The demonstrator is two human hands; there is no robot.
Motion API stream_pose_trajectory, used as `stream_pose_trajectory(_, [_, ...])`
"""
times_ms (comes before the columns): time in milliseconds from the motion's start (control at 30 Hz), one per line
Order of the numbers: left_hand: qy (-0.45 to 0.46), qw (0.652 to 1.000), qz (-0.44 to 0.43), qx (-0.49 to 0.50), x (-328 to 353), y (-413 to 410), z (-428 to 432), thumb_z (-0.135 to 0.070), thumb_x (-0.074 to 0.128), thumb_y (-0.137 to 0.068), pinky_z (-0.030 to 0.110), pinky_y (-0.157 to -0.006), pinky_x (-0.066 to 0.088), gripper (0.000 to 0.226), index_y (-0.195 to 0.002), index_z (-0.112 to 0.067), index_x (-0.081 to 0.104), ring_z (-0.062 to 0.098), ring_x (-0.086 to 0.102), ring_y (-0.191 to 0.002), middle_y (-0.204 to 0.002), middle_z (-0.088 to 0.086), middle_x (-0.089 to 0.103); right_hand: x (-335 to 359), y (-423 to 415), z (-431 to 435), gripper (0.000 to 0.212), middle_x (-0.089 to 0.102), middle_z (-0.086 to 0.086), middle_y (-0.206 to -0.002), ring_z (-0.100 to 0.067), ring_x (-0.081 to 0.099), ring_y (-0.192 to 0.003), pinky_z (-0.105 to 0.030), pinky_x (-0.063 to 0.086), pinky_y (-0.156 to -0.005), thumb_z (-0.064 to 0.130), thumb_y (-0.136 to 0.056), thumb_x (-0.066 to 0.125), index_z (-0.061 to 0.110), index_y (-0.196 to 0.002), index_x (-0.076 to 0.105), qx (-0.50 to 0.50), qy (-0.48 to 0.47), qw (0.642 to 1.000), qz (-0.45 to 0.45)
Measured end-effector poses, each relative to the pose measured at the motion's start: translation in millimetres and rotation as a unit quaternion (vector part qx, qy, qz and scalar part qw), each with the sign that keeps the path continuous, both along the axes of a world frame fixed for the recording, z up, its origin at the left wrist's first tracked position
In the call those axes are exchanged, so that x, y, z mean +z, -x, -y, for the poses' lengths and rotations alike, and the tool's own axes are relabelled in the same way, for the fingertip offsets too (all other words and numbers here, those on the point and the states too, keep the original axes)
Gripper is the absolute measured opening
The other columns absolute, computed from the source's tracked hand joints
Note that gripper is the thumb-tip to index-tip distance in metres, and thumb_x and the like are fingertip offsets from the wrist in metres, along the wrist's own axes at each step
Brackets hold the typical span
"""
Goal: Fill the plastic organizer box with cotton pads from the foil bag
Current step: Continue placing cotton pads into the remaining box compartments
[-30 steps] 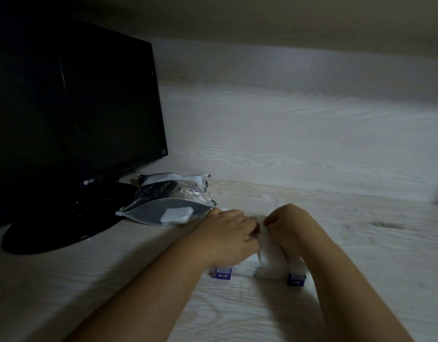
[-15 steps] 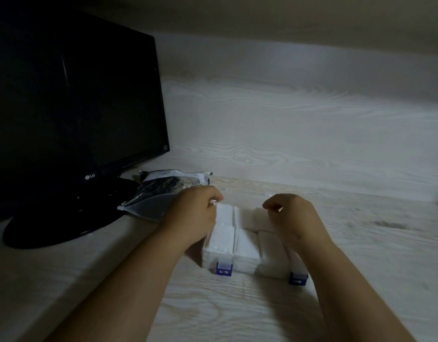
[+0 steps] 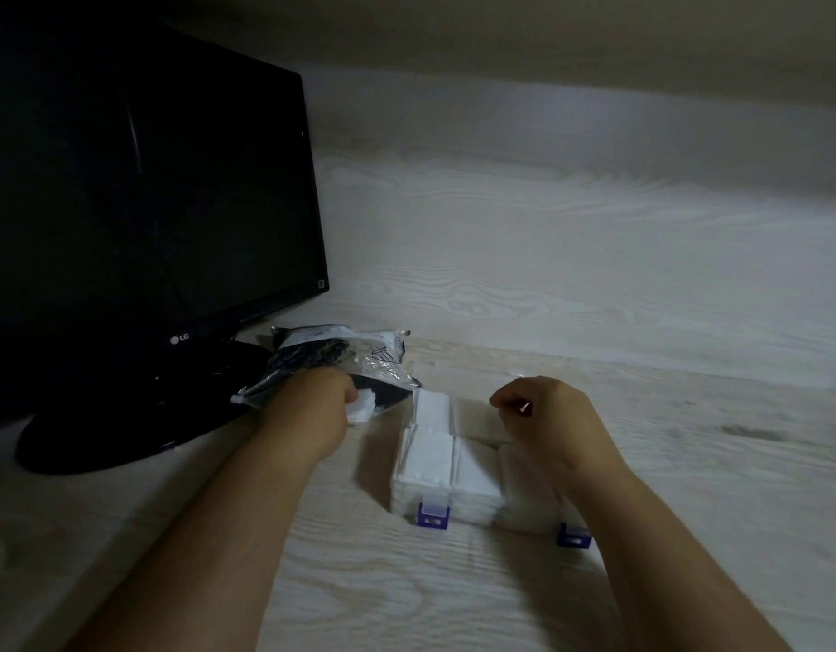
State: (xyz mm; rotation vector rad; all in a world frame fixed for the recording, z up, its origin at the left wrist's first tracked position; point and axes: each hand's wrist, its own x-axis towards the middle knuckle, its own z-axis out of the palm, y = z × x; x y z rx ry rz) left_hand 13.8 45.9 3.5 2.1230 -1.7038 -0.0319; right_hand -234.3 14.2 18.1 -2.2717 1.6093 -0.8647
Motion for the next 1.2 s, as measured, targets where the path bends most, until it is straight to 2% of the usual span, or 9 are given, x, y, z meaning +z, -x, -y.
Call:
stream_pose_trajectory(200, [0.004,1.000,-0.017,-0.006,-0.5,-1.7,0.4,-0.018,0.069,-0.086,0.030,-0.089,0.050,0.018,-0.103,-0.022,0.074,0.022,0.064,-0.101,-0.107,0.005,0.071,-2.4,0.8,0.3,0.023,0.069,0.006,-0.105,-0.005,0.056,-0.085,-0.013,0.040,-0.073,0.012,-0.091,0.058,0.026,-0.102,0.073,0.001,0.003,1.000,0.007])
stream_pose_trajectory(333, [0.014,1.000,-0.022,-0.008,-1.3,-1.4,1.8,-0.022,0.071,-0.085,0.027,-0.085,0.049,0.015,-0.100,-0.021,0.074,0.022,0.064,-0.099,-0.105,0.005,0.071,-2.2,0.9,-0.7,0.023,0.069,0.006,-0.106,-0.004,0.055,-0.085,-0.014,0.038,-0.075,0.012,-0.092,0.058,0.025,-0.103,0.073,0.005,0.002,1.000,0.009])
stream_pose_trajectory(467, [0.013,1.000,-0.015,-0.012,-1.7,-0.3,1.3,-0.032,0.079,-0.078,0.027,-0.082,0.050,0.024,-0.099,-0.022,0.073,0.019,0.065,-0.095,-0.101,0.001,0.071,-2.0,0.3,-1.8,0.023,0.068,0.006,-0.107,-0.004,0.056,-0.086,-0.014,0.039,-0.076,0.013,-0.092,0.057,0.025,-0.104,0.073,0.007,-0.001,1.000,0.013])
stream_pose_trajectory(633, [0.021,1.000,-0.002,-0.012,-1.9,-0.4,2.4,-0.033,0.069,-0.086,0.028,-0.081,0.049,0.010,-0.093,-0.026,0.073,0.021,0.064,-0.095,-0.101,0.002,0.071,-2.7,0.6,-1.9,0.024,0.068,0.008,-0.103,-0.002,0.055,-0.083,-0.006,0.036,-0.065,0.012,-0.092,0.056,0.023,-0.105,0.073,0.014,-0.004,1.000,0.016])
stream_pose_trajectory(733, [0.024,1.000,0.000,-0.010,-1.5,-0.3,3.0,-0.032,0.065,-0.089,0.029,-0.081,0.051,0.010,-0.089,-0.026,0.073,0.021,0.064,-0.094,-0.099,0.001,0.072,-3.4,0.8,-1.9,0.024,0.068,0.009,-0.103,-0.001,0.054,-0.082,-0.001,0.035,-0.062,0.012,-0.093,0.056,0.023,-0.106,0.073,0.016,-0.004,1.000,0.018])
stream_pose_trajectory(1033, [0.007,1.000,-0.018,-0.012,-2.6,-2.2,6.2,-0.027,0.063,-0.091,0.025,-0.080,0.045,0.011,-0.095,-0.024,0.074,0.021,0.064,-0.099,-0.104,0.004,0.071,-3.9,0.4,-1.2,0.025,0.069,0.009,-0.106,-0.001,0.055,-0.084,-0.001,0.035,-0.063,0.012,-0.094,0.055,0.025,-0.106,0.072,0.015,-0.005,1.000,0.015])
stream_pose_trajectory(1200, [0.020,1.000,-0.012,-0.001,-1.8,0.6,3.7,-0.028,0.060,-0.090,0.027,-0.077,0.051,0.016,-0.085,-0.024,0.075,0.021,0.065,-0.090,-0.096,0.001,0.072,-3.4,1.2,-1.0,0.024,0.069,0.009,-0.106,-0.002,0.056,-0.084,-0.002,0.035,-0.063,0.014,-0.094,0.055,0.026,-0.106,0.072,0.014,-0.010,1.000,0.019])
